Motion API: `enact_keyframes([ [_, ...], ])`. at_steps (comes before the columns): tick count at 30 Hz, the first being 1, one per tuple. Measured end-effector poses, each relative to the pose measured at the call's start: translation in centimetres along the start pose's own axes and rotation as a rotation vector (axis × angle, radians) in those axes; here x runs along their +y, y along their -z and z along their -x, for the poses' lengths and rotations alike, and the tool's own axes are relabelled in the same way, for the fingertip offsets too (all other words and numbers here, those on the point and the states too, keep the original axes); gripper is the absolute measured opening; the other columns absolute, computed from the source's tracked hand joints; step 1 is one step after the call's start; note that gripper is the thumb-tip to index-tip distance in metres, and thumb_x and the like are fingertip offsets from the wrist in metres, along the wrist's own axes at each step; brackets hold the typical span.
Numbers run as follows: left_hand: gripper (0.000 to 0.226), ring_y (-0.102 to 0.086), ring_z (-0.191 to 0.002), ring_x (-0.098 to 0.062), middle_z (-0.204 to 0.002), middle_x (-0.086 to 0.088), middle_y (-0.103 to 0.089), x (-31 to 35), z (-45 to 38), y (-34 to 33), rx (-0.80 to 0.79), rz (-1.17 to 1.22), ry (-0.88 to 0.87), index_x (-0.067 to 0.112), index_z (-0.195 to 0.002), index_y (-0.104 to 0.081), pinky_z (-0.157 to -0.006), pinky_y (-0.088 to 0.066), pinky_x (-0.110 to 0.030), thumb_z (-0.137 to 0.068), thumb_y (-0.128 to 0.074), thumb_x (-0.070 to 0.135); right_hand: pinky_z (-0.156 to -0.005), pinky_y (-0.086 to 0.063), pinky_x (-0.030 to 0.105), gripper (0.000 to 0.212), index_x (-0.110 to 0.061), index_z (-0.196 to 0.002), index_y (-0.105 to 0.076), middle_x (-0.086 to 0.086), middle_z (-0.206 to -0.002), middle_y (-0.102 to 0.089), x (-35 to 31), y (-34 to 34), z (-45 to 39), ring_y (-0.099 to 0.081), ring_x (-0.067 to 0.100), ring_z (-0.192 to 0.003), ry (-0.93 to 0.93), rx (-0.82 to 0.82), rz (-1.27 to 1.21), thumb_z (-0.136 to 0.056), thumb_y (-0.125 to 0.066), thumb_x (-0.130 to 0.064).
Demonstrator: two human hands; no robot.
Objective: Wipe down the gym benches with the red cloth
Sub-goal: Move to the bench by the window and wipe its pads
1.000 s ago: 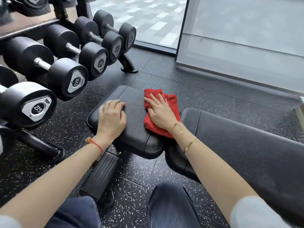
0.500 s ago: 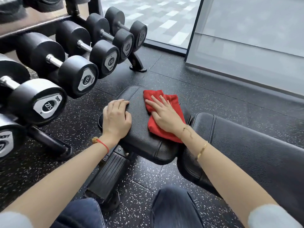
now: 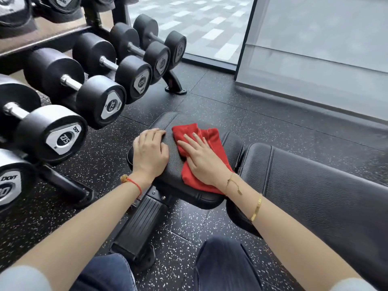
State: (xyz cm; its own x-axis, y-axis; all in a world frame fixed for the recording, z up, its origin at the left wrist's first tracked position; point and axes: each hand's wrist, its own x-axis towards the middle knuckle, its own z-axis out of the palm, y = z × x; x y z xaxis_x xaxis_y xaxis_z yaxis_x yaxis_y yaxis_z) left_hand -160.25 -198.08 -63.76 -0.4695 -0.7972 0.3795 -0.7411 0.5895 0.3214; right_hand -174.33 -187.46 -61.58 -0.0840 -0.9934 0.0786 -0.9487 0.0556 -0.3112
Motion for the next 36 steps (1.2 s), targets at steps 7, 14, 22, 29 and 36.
enact_keyframes([
  [7,0.044,-0.047,-0.128,-0.023,-0.134,-0.003,-0.058,3.3,1.2,0.5,-0.033,0.022,-0.068,0.015,-0.126,-0.06,-0.11,-0.032,-0.045,-0.089,-0.037,0.024,-0.122,-0.003,0.042,0.053,-0.016,-0.151,-0.028,0.004,-0.161,-0.019,4.1,2.8,4.8,-0.007,0.026,-0.15,-0.144,0.029,0.115,-0.098,-0.037,-0.015],
  [14,0.041,-0.05,-0.126,-0.022,-0.13,0.001,-0.058,11.5,3.1,-0.6,-0.067,0.101,-0.292,0.017,-0.125,-0.059,-0.11,-0.033,-0.041,-0.089,-0.041,0.024,-0.122,-0.003,0.043,0.054,-0.017,-0.152,-0.025,0.003,-0.161,-0.018,7.8,4.6,12.8,-0.006,0.026,-0.15,-0.287,0.04,0.253,-0.098,-0.034,-0.02],
  [22,0.041,-0.049,-0.126,-0.02,-0.131,0.003,-0.058,13.9,4.8,-3.0,-0.146,0.05,-0.326,0.02,-0.125,-0.059,-0.109,-0.034,-0.039,-0.089,-0.04,0.027,-0.122,0.001,0.043,0.052,-0.022,-0.151,-0.029,0.002,-0.162,-0.018,9.9,4.8,12.1,-0.006,0.026,-0.15,-0.399,0.126,0.142,-0.1,-0.037,-0.024],
  [29,0.042,-0.05,-0.126,-0.021,-0.129,0.0,-0.06,14.0,5.0,-2.6,-0.147,0.06,-0.333,0.016,-0.121,-0.062,-0.109,-0.036,-0.041,-0.089,-0.036,0.026,-0.122,-0.001,0.043,0.053,-0.021,-0.151,-0.03,0.001,-0.161,-0.021,7.8,3.9,12.5,-0.011,0.023,-0.15,-0.288,0.079,0.203,-0.098,-0.037,-0.026],
  [36,0.035,-0.049,-0.129,-0.021,-0.131,0.0,-0.059,14.4,5.4,-2.6,-0.15,0.048,-0.35,0.017,-0.122,-0.061,-0.111,-0.033,-0.042,-0.092,-0.045,0.021,-0.123,-0.005,0.041,0.056,-0.026,-0.151,-0.028,-0.003,-0.16,-0.023,9.2,4.6,19.8,-0.01,0.021,-0.15,-0.347,0.114,0.144,-0.096,-0.039,-0.022],
])
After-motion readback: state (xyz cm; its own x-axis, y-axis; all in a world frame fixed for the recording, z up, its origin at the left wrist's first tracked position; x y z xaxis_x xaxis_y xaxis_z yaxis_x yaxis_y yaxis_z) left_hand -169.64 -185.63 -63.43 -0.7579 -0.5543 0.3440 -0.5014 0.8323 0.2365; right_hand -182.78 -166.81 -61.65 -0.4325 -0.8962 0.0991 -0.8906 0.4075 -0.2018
